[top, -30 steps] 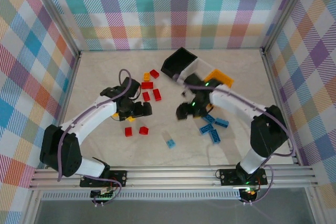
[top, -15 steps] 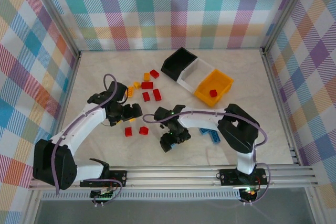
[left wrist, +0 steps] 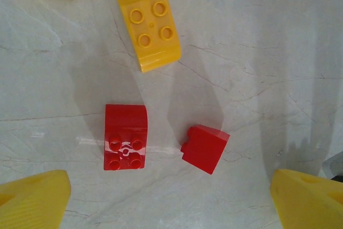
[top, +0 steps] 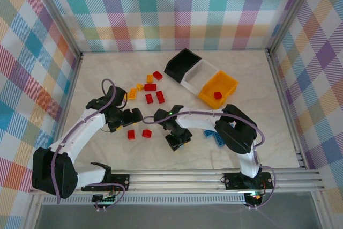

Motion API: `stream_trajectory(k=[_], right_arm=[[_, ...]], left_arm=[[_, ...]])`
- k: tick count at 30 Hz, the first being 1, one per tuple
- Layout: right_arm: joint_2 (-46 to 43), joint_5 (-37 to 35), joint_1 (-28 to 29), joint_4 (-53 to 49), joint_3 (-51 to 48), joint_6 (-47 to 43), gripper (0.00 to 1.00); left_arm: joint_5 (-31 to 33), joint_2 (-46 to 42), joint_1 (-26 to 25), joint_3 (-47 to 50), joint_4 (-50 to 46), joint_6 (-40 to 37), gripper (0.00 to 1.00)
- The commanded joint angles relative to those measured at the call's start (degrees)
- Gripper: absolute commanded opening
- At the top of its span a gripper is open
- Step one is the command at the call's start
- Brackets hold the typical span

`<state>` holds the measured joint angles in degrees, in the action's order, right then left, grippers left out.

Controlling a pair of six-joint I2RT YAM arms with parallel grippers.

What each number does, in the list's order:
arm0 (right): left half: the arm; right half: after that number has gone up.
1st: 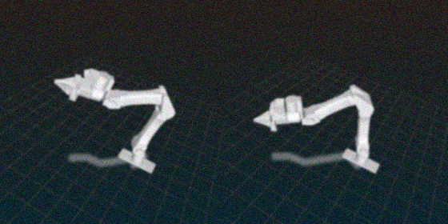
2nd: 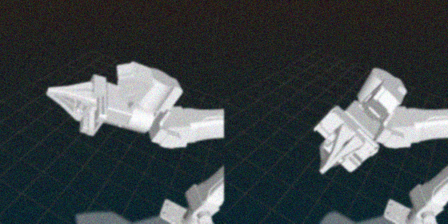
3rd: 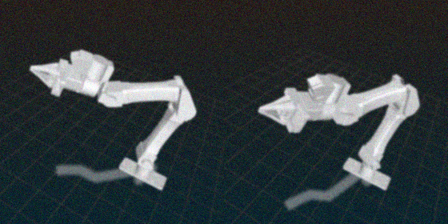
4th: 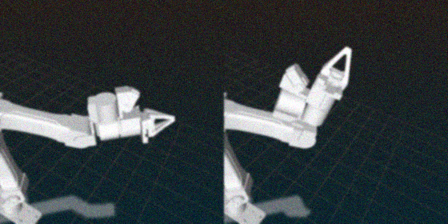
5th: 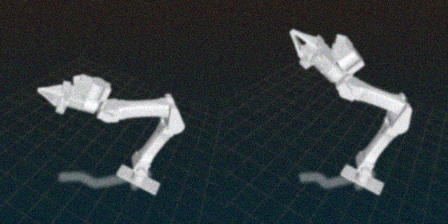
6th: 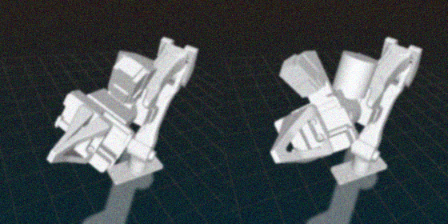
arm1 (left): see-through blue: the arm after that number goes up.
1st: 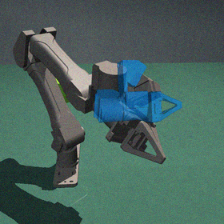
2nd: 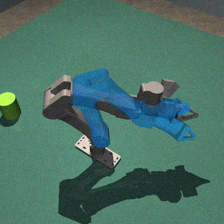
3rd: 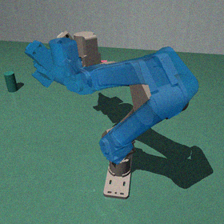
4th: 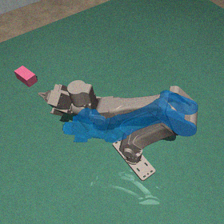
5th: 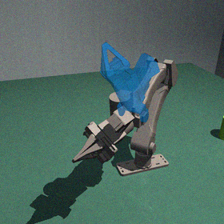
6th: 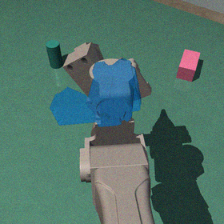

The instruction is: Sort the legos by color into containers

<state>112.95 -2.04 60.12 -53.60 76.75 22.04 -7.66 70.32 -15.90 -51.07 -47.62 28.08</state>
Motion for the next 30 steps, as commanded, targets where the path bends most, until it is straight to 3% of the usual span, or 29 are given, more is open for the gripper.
stream_trajectory(k=[1,3,8,15,21,30], right_arm=[[-0.4,-0.6,0.8,4.2,0.9,-0.4,0.37],[-1.2,-1.3,0.7,3.9,0.9,-0.6,0.32],[-4.7,-1.7,-2.4,2.1,1.0,0.2,0.32],[-10.8,4.0,-19.6,1.9,7.3,-1.7,0.34],[-0.4,9.2,-31.7,-0.7,24.9,-2.0,0.34],[19.7,9.0,-39.0,-5.7,52.3,-1.3,0.35]], left_arm=[[-1.0,0.4,0.9,0.9,0.0,0.1,0.96],[-1.3,1.1,0.9,1.2,0.5,0.3,0.96],[-1.6,1.8,0.9,0.8,0.8,-0.9,0.96],[-2.9,3.3,-2.9,-1.4,-1.7,-4.8,0.93],[-1.4,6.7,-9.7,-1.8,-2.7,-5.6,0.92],[-0.9,11.7,-11.0,-2.8,-4.3,-9.0,0.88]])
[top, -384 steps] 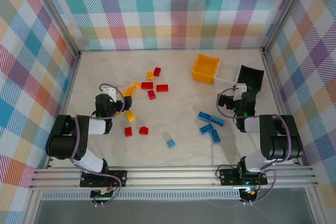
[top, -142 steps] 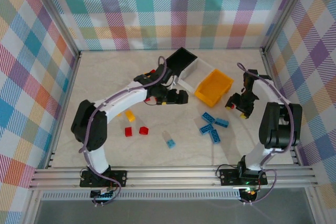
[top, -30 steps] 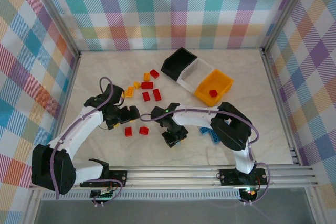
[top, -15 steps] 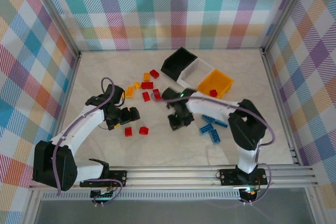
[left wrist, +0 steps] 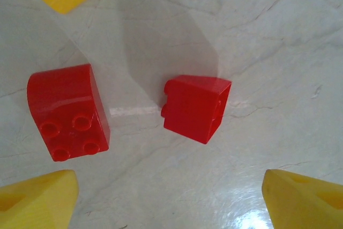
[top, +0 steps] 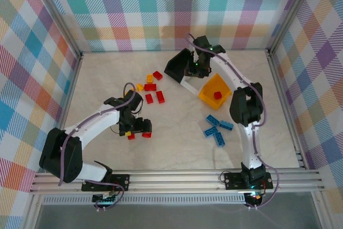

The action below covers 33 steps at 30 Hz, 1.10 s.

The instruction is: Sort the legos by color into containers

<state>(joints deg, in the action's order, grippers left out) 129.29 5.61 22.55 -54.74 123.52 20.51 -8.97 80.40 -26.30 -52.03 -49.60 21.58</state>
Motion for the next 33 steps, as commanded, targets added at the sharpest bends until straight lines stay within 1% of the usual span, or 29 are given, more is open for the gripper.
stream_trajectory(k=[1,4,5,6,9,11,13,16,20,24,26,29,31,33], right_arm=[[4.6,1.5,-1.9,-4.6,6.8,0.6,0.35],[7.4,1.6,-3.4,-4.8,10.1,1.1,0.38],[8.1,1.4,-3.7,-5.1,10.9,1.3,0.41],[8.4,1.5,-4.1,-5.2,11.2,1.5,0.46],[8.1,1.8,-4.9,-5.6,11.2,1.6,0.56],[7.1,1.5,-4.9,-6.4,10.8,1.2,0.64],[5.0,0.9,-5.0,-7.5,9.8,0.9,0.68],[-1.5,-1.9,-5.2,-7.7,3.8,2.2,0.73],[-12.0,-5.1,-6.4,-7.4,-9.4,5.4,0.78],[-21.6,-8.6,-8.8,-7.3,-22.3,7.9,0.80],[-25.5,-8.5,-11.2,-6.2,-28.4,9.3,0.80],[-28.8,-5.8,-15.6,-4.1,-35.8,10.5,0.79],[-29.3,-3.0,-17.7,-2.3,-38.4,10.4,0.77],[-28.3,-1.9,-18.6,-0.9,-39.1,9.7,0.75]], left_arm=[[0.6,2.3,-0.7,-2.1,-2.4,-2.9,0.87],[0.9,4.3,-0.8,-2.3,-1.7,-3.2,0.85],[0.7,5.0,-0.9,-2.4,-1.2,-3.1,0.85],[0.6,5.6,-0.9,-2.5,-0.7,-2.9,0.84],[0.1,7.9,-1.4,-3.4,0.5,-2.5,0.82],[0.0,9.4,-1.8,-4.0,0.9,-2.5,0.80],[0.2,10.6,-2.3,-4.6,0.9,-2.9,0.78],[0.7,11.4,-2.7,-4.6,0.9,-3.4,0.77],[1.1,12.1,-2.7,-3.7,1.7,-3.4,0.74],[0.9,13.2,-3.0,-3.2,3.2,-3.0,0.72],[0.8,13.7,-3.2,-3.3,3.9,-2.9,0.70],[0.5,14.5,-3.7,-4.2,4.4,-2.7,0.66],[0.3,15.3,-4.4,-5.0,4.3,-2.6,0.64],[0.1,16.1,-5.3,-5.7,4.1,-2.6,0.59]])
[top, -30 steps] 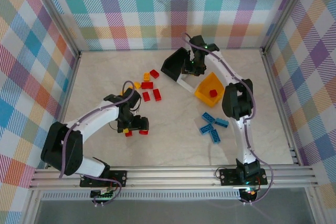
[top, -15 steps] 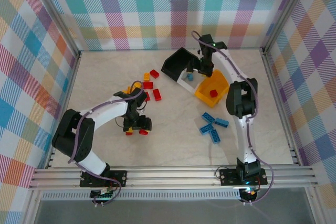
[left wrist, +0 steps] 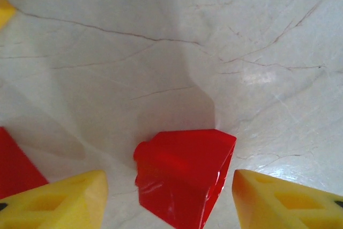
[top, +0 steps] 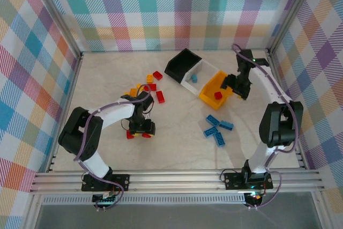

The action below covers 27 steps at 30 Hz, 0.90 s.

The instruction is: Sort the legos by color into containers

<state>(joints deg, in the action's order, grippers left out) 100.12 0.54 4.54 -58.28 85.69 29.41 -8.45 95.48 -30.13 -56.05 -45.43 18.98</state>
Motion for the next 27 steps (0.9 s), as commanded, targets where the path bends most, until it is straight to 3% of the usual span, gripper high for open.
stream_trajectory(k=[1,8,19,27], right_arm=[[1.5,3.4,-0.6,3.0,-0.9,0.3,0.75],[11.0,5.9,-1.0,5.5,3.9,-0.6,0.67],[15.4,6.9,-1.0,6.6,4.2,-6.5,0.28],[11.7,6.6,-0.9,6.9,0.1,-11.3,0.26]], left_arm=[[-0.5,1.3,-1.9,-1.9,-0.2,0.0,0.57],[-0.7,1.6,-3.6,-1.7,-0.9,0.6,0.43],[-0.7,-1.2,-3.6,-1.8,-1.9,1.7,0.35],[-2.7,-0.3,-3.7,-9.4,-3.9,0.7,0.34]])
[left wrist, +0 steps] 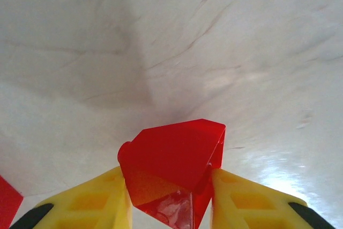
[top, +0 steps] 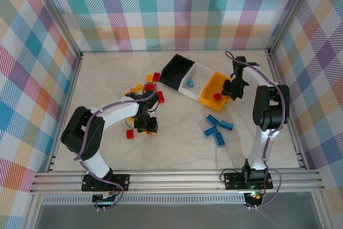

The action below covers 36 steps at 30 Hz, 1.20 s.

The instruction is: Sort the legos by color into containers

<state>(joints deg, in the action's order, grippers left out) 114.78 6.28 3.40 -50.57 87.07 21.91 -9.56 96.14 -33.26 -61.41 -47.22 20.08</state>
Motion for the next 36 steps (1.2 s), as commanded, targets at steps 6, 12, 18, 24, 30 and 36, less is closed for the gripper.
stream_trajectory(k=[6,12,18,24,30,36], right_arm=[[-4.7,1.3,0.2,-1.2,-3.0,-4.0,0.50],[-13.9,4.1,-0.1,-0.8,-1.9,-1.9,0.58],[-23.6,6.8,-0.4,-0.5,-3.1,3.8,0.63],[-30.5,10.5,-0.5,2.6,-9.9,8.2,0.63],[-35.2,11.2,-0.5,4.5,-13.7,8.8,0.66],[-39.5,8.6,-0.6,1.8,-16.1,8.3,0.67]], left_arm=[[-3.4,4.2,-2.1,-14.8,-2.2,-0.3,0.35],[-6.3,14.8,-5.3,-29.6,-1.2,0.8,0.34],[-10.6,26.6,-8.2,-46.0,0.3,3.7,0.34],[-14.3,37.3,-11.2,-64.9,-0.1,6.3,0.34],[-15.0,44.7,-12.4,-76.0,2.4,9.0,0.54],[-15.7,46.7,-12.4,-78.8,3.3,9.9,0.60]])
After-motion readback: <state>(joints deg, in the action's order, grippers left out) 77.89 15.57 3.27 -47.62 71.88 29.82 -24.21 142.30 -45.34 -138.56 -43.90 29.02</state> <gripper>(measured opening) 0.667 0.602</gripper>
